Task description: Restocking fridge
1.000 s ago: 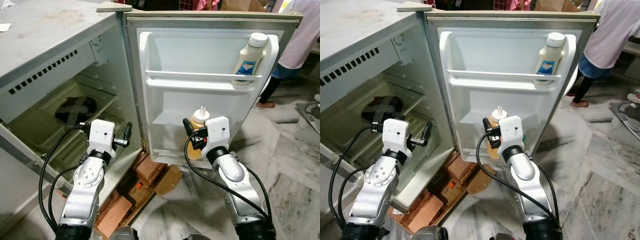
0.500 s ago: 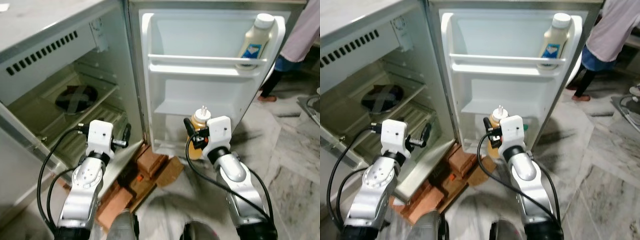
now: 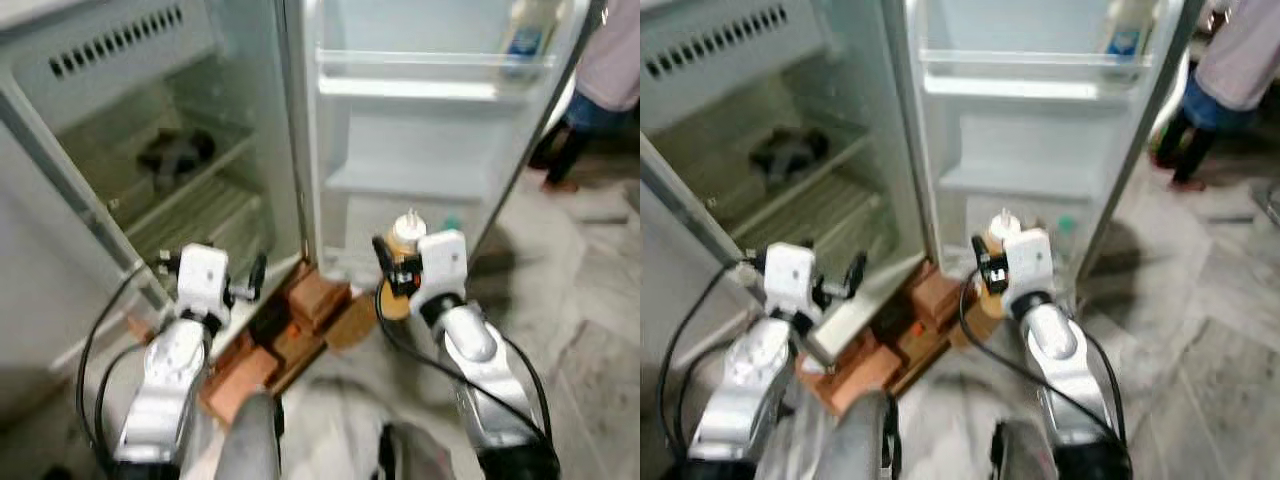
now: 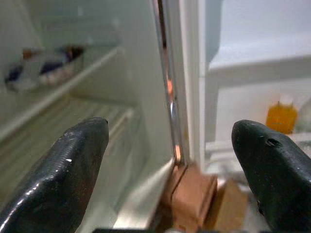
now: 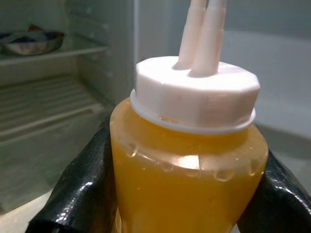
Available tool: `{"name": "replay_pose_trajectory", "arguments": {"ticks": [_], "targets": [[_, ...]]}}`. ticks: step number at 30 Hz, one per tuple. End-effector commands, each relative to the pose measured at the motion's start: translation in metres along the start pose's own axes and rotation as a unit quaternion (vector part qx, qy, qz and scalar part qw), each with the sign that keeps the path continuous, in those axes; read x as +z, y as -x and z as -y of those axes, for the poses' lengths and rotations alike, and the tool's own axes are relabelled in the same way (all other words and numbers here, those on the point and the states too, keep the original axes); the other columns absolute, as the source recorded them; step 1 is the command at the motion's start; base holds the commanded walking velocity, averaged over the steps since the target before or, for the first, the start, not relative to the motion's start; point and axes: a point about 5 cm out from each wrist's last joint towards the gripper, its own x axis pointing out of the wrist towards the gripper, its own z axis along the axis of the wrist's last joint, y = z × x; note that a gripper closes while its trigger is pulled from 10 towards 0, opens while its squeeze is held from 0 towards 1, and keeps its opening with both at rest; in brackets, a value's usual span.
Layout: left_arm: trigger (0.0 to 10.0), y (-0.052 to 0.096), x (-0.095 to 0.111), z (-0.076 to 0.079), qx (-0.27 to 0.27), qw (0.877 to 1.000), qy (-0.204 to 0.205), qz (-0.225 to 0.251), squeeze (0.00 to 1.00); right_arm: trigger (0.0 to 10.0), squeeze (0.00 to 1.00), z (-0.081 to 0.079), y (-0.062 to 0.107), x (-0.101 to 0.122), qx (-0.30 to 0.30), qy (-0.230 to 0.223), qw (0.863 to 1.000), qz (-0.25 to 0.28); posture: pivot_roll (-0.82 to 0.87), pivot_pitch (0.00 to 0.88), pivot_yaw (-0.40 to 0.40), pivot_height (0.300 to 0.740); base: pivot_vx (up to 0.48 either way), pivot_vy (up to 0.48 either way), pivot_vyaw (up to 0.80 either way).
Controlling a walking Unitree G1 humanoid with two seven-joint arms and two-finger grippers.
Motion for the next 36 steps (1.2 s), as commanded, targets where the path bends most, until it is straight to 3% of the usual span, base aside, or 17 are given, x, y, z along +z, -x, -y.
{"name": "replay_pose_trajectory", "arguments": {"ticks": [1,36], "targets": [[10.0,-0.0033,0.0072,-0.0018,-0.001,1.0,-0.006,0.011,0.0,10.0,0.0,-0.0018,-0.0021,0.0059,0.005,-0.001,1.0,0.012,0.04,0.098,0.018,0.661,0.244,0.0,0.0],[10.0,-0.0071,0.0084,0.0025,-0.013,1.0,-0.002,0.018,0.0,10.0,0.0,-0.0008,-0.0027,0.0057,0.006,0.003,1.0,0.009,0.03,0.102,0.016,0.661,0.354,0.0,0.0]]}}
